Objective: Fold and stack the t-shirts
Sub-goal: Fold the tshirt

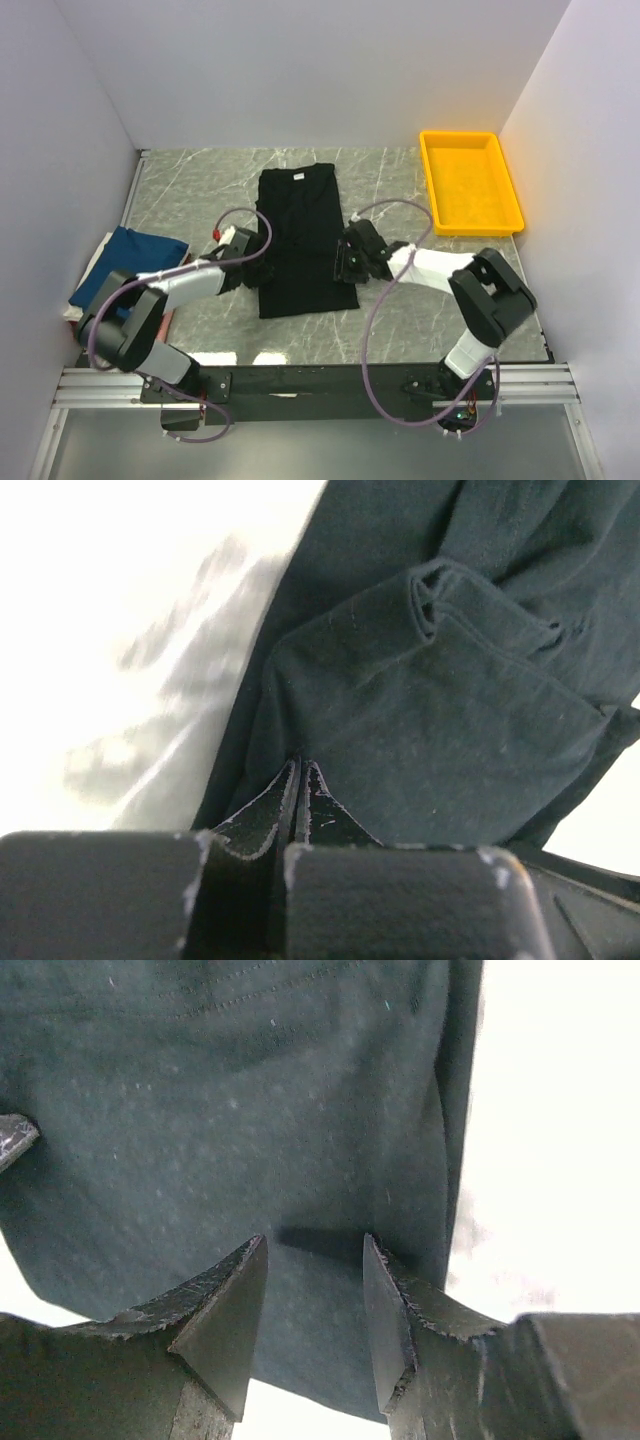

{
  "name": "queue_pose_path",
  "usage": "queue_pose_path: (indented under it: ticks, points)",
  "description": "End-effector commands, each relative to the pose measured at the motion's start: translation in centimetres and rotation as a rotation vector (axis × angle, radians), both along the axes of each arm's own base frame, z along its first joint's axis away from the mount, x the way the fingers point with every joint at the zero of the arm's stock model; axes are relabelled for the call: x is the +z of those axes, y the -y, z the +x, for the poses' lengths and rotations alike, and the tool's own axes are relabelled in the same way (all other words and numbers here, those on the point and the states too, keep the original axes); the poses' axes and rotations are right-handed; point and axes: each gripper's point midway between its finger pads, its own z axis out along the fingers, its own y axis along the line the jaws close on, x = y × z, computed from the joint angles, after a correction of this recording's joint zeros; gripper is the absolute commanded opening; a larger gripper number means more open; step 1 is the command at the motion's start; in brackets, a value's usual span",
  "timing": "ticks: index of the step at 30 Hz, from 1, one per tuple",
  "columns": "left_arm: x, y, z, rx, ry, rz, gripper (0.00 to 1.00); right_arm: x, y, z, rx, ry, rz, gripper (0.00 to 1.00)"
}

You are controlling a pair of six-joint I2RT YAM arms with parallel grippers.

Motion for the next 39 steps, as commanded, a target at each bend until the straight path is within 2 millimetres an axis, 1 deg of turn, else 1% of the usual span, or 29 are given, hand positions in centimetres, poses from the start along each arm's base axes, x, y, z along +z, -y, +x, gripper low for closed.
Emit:
queue_pose_path:
  ticks: [1, 5, 6, 7, 9, 13, 15, 16, 18, 20, 21, 22, 23, 24, 25, 26, 27, 28, 29, 30, 31, 32, 33, 34, 35, 36, 37, 38, 39]
  points:
    - [-1.3, -1.4, -4.2, 0.001, -0.08, 0.053, 0.01, -1.3, 1.9, -4.8, 0.015, -0.08, -0.026, 0.51]
    - [-0.1, 0.5, -7.8, -0.065, -0.075, 0.026, 0.01, -1.2, 2.6, -8.5, 0.048, -0.102, 0.005, 0.51]
    - [-0.1, 0.7, -8.4, -0.073, -0.078, 0.025, 0.01, -2.0, 3.3, -10.1, 0.057, -0.126, -0.008, 0.51]
    - [-0.3, 1.4, -9.8, -0.105, -0.087, 0.031, 0.01, -1.2, 2.9, -11.0, 0.069, -0.112, 0.02, 0.51]
    - [-0.4, 1.4, -11.6, -0.1, -0.104, 0.025, 0.01, -2.1, 3.7, -13.5, 0.086, -0.144, 0.013, 0.51]
    - [-0.4, 2.2, -14.8, -0.116, -0.125, -0.015, 0.01, -1.6, 3.8, -17.2, 0.119, -0.161, 0.066, 0.51]
    - [0.4, 1.8, -15.0, -0.115, -0.104, -0.023, 0.01, -1.6, 4.5, -18.0, 0.115, -0.174, 0.06, 0.51]
    - [1.1, 1.7, -14.7, -0.112, -0.083, -0.025, 0.04, -0.7, 4.5, -17.6, 0.108, -0.141, 0.075, 0.51]
    - [4.4, 1.9, -13.2, -0.098, 0.015, -0.045, 0.13, 1.3, 4.5, -16.6, 0.099, -0.09, 0.068, 0.54]
    - [7.0, 1.2, -11.8, -0.091, 0.088, -0.02, 0.33, 3.7, 4.6, -14.2, 0.061, -0.005, 0.076, 0.57]
    - [9.6, 1.3, -10.3, -0.075, 0.145, -0.032, 0.41, 6.0, 4.1, -12.8, 0.048, 0.037, 0.102, 0.57]
    - [10.8, 0.1, -8.4, -0.059, 0.186, -0.006, 0.54, 7.0, 4.2, -11.4, 0.048, 0.075, 0.098, 0.57]
    - [11.7, -0.3, -7.0, -0.051, 0.203, -0.003, 0.56, 9.4, 3.4, -9.8, 0.049, 0.113, 0.144, 0.58]
    - [13.8, -1.7, -4.3, 0.009, 0.238, -0.03, 0.55, 10.0, 4.5, -6.8, -0.004, 0.136, 0.139, 0.57]
    - [15.0, -2.2, -2.5, -0.002, 0.284, -0.02, 0.55, 11.1, 4.6, -5.2, -0.014, 0.151, 0.161, 0.57]
    - [14.8, -2.6, -0.7, 0.007, 0.281, 0.001, 0.54, 14.1, 4.0, -3.0, -0.02, 0.205, 0.207, 0.57]
    - [17.2, -3.9, 2.1, 0.056, 0.332, -0.003, 0.53, 14.0, 4.9, -0.1, -0.069, 0.217, 0.183, 0.57]
    - [15.9, -3.8, 4.2, 0.031, 0.298, 0.038, 0.52, 14.7, 5.1, 1.6, -0.087, 0.233, 0.18, 0.57]
    - [16.0, -3.9, 5.8, 0.03, 0.293, 0.049, 0.5, 17.3, 4.8, 4.1, -0.099, 0.286, 0.206, 0.56]
    - [18.6, -4.2, 8.5, 0.045, 0.342, 0.04, 0.48, 16.1, 5.3, 6.8, -0.132, 0.272, 0.18, 0.56]
    - [18.7, -4.1, 10.2, 0.01, 0.351, 0.071, 0.48, 16.1, 5.5, 8.5, -0.152, 0.275, 0.176, 0.56]
    - [18.4, -3.3, 13.1, -0.012, 0.345, 0.087, 0.47, 18.2, 5.2, 11.0, -0.162, 0.316, 0.199, 0.56]
    - [18.0, -3.4, 14.6, -0.05, 0.35, 0.118, 0.47, 15.6, 4.8, 12.8, -0.16, 0.254, 0.186, 0.55]
    - [15.3, -2.3, 16.1, -0.108, 0.293, 0.107, 0.47, 15.1, 5.3, 14.4, -0.178, 0.24, 0.186, 0.54]
    - [14.8, -1.8, 17.2, -0.136, 0.289, 0.105, 0.46, 16.8, 4.8, 16.6, -0.179, 0.279, 0.209, 0.54]
    - [16.0, -1.2, 19.0, -0.154, 0.323, 0.105, 0.46, 13.9, 4.5, 17.9, -0.177, 0.219, 0.191, 0.54]
    - [15.3, -1.1, 19.9, -0.18, 0.317, 0.129, 0.46, 13.3, 4.5, 19.1, -0.182, 0.212, 0.181, 0.53]
    - [12.7, -0.7, 20.9, -0.205, 0.271, 0.139, 0.46, 15.1, 4.2, 21.2, -0.184, 0.255, 0.192, 0.53]
    - [13.6, -0.4, 22.3, -0.216, 0.296, 0.148, 0.46, 12.1, 4.2, 22.0, -0.182, 0.194, 0.152, 0.53]
